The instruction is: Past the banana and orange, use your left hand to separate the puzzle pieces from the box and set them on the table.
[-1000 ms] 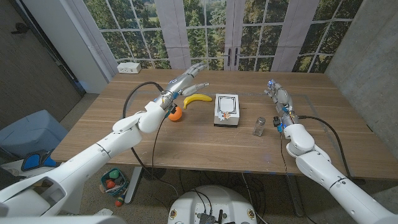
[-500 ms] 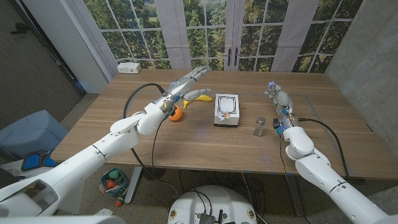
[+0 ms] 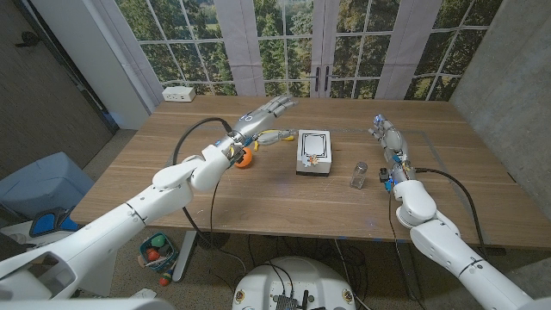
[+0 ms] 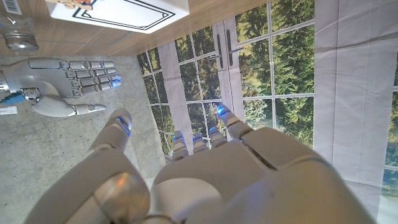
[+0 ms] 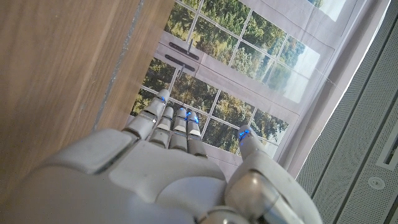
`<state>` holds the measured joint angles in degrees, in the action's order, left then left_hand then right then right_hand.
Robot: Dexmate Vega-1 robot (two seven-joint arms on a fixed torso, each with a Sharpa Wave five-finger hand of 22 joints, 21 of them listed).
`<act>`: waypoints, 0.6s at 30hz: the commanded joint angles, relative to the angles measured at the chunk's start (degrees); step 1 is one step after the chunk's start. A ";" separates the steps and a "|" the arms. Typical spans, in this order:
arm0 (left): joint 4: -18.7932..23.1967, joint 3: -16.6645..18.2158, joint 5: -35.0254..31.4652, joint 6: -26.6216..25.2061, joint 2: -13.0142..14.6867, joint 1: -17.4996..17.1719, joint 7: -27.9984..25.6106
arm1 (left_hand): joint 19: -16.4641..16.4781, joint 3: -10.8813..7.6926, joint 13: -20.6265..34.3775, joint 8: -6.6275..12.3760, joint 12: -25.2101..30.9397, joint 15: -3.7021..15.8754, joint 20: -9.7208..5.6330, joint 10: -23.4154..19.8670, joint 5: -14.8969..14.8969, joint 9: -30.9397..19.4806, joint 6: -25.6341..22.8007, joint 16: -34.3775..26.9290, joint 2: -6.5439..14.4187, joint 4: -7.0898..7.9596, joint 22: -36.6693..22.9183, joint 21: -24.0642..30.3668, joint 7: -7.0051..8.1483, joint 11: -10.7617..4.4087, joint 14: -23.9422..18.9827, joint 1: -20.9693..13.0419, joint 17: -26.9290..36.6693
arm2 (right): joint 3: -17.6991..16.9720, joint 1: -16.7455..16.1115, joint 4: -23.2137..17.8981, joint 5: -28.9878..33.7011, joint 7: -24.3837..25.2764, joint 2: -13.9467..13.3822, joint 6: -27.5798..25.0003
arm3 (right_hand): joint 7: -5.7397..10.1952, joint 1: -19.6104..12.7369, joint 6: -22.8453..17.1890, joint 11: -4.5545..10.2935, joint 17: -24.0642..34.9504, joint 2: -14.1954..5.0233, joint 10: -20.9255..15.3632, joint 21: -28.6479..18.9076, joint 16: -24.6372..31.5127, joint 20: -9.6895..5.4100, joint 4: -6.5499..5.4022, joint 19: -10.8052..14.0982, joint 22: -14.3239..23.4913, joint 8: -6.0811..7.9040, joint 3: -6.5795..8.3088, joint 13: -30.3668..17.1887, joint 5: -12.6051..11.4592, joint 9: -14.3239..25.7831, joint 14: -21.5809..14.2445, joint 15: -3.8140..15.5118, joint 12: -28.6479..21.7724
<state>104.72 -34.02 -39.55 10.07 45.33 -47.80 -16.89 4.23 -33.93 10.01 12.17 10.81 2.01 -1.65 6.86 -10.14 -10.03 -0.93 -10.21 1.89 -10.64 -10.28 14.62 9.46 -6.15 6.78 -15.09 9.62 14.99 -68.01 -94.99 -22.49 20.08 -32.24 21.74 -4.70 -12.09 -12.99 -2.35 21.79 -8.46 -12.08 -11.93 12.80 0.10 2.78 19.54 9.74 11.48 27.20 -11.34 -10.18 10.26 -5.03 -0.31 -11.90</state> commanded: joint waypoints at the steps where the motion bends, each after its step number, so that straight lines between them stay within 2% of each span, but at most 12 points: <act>1: 1.63 -1.12 -6.90 -1.70 0.04 -1.00 -3.76 | 3.76 -0.11 0.24 1.38 0.93 1.58 0.76 -2.84 0.09 -0.21 -3.34 -0.95 -1.28 -0.29 -0.13 0.70 0.67 -0.07 -3.44 -3.70 0.14 | -1.10 -2.23 -1.21 0.31 0.77 -0.05 0.66 | -0.03 -0.53 -0.53 0.09 -0.05 -0.67 -0.54 0.08 0.43 0.05 0.18 0.55 0.31 -0.21 0.10 -0.06 0.02 0.19 -0.61 0.13 0.13; 5: 2.05 -1.66 -8.36 -2.19 -0.02 -0.95 -3.83 | 6.89 -0.07 0.23 1.96 1.33 1.39 1.45 -5.38 0.14 -0.20 -5.62 -1.16 -2.74 -0.29 -0.22 1.31 0.61 -0.38 -6.40 -6.56 0.14 | -1.53 -2.94 -1.47 0.22 0.74 -0.16 0.94 | -0.01 -0.51 -0.56 0.07 -0.07 -0.68 -0.54 0.10 0.42 0.05 0.19 0.56 0.31 -0.22 0.07 -0.06 0.02 0.19 -0.56 0.24 0.15; 8: 2.42 -1.99 -9.55 -2.64 -0.03 -1.11 -4.16 | 7.61 -0.05 0.23 2.29 1.34 1.35 1.37 -6.01 0.13 -0.21 -6.75 -1.07 -3.24 -0.30 -0.24 1.38 0.67 -0.40 -7.04 -7.60 0.13 | -1.78 -3.35 -1.61 0.12 0.67 -0.21 1.05 | -0.03 -0.50 -0.56 0.00 -0.08 -0.68 -0.56 0.10 0.44 0.03 0.20 0.59 0.31 -0.23 0.05 -0.06 0.02 0.19 -0.58 0.19 0.16; 10: 2.61 -2.26 -10.54 -3.04 -0.07 -1.22 -4.53 | 8.17 0.08 0.22 2.77 1.28 1.75 0.99 -6.88 0.16 -0.22 -8.53 -0.85 -4.23 -0.30 -0.27 1.25 0.79 -0.94 -7.69 -9.27 0.14 | -1.96 -3.66 -1.75 0.06 0.73 -0.18 1.12 | -0.04 -0.49 -0.57 -0.03 -0.09 -0.68 -0.58 0.12 0.45 0.05 0.21 0.57 0.32 -0.24 0.04 -0.06 0.02 0.20 -0.59 0.12 0.16; 16: 2.67 -3.18 -14.24 -4.55 -0.50 -1.54 -7.04 | 10.05 0.41 0.24 4.51 1.15 1.70 1.07 -9.17 0.09 -0.31 -14.32 -0.59 -6.61 -0.25 -0.31 1.09 0.40 -1.26 -9.54 -13.87 0.16 | -2.55 -4.68 -2.19 -0.05 0.78 -0.22 1.55 | -0.06 -0.44 -0.59 -0.04 -0.10 -0.69 -0.67 0.14 0.46 0.07 0.20 0.57 0.32 -0.26 -0.01 -0.07 0.03 0.20 -0.60 0.06 0.15; 18: 2.66 -3.58 -15.67 -5.29 -0.69 -1.59 -7.82 | 10.60 0.51 0.24 5.06 1.16 1.79 1.14 -9.95 0.04 -0.33 -16.19 -0.58 -7.22 -0.23 -0.33 1.04 0.81 -1.69 -10.12 -15.28 0.17 | -2.73 -4.96 -2.24 0.16 0.74 -0.33 1.80 | -0.08 -0.41 -0.58 -0.02 -0.10 -0.69 -0.66 0.14 0.48 0.05 0.19 0.58 0.32 -0.27 -0.04 -0.07 0.04 0.20 -0.64 0.01 0.16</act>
<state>106.87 -35.97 -49.36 7.27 45.24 -48.89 -21.51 13.95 -33.69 10.00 16.52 11.93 1.94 -0.52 -2.26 -10.14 -10.12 -14.98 -10.87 -4.77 -10.88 -10.27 15.55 10.08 -7.48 -2.58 -28.65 9.62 13.24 -71.30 -96.59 -22.34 20.71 -32.35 22.76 -4.70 -12.08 -12.99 -2.35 21.52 -8.46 -12.08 -11.87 12.80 0.10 2.77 19.54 9.74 11.19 27.20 -11.34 -10.18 10.25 -5.03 -0.31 -11.90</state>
